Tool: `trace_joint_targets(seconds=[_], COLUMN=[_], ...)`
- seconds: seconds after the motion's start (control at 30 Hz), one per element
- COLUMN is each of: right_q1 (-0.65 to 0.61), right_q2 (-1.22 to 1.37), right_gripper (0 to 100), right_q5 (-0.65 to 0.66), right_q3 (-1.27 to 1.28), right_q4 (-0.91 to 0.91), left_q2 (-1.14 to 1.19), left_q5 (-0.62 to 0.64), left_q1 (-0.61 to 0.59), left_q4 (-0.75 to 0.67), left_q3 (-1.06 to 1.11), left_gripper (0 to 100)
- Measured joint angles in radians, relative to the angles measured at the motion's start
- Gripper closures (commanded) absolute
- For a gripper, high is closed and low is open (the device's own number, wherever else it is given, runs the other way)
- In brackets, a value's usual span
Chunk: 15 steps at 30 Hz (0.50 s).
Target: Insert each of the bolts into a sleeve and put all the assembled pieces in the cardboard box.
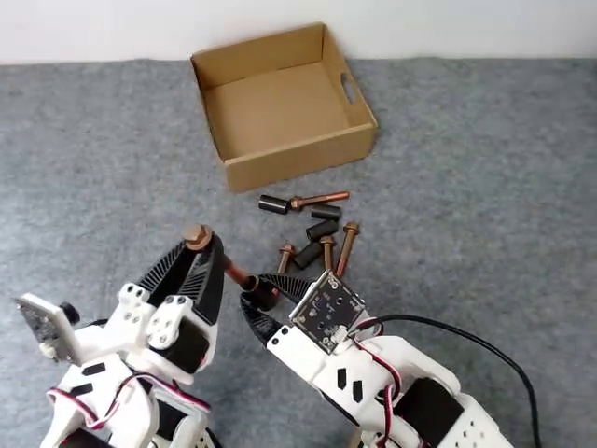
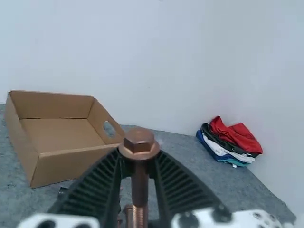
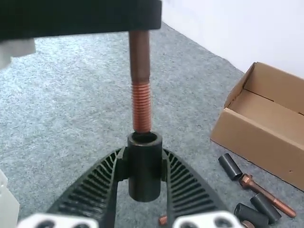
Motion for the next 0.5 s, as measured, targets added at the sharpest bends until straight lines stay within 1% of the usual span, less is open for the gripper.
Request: trace_joint_targets(seconds=[0.1,0.3,0.5], right_q1=[0.000,0.000,0.000], right_q2=[-0.002,-0.002,0.000], right_gripper=[99.1,99.1,99.1], right_q5=[0.000,0.000,0.002], right_q3=[-0.002,-0.002,-0.002], right_q4=[0.000,0.000,0.000], left_q2=[0.011,0.005,0.002], left_q5=[0.006,0.002,-0.008], left_q1=[0.032,0.041,0.051], left_q4=[0.000,0.009,0.141], left_q3=[0.005,0.003,0.003], left_gripper=[100,100,100])
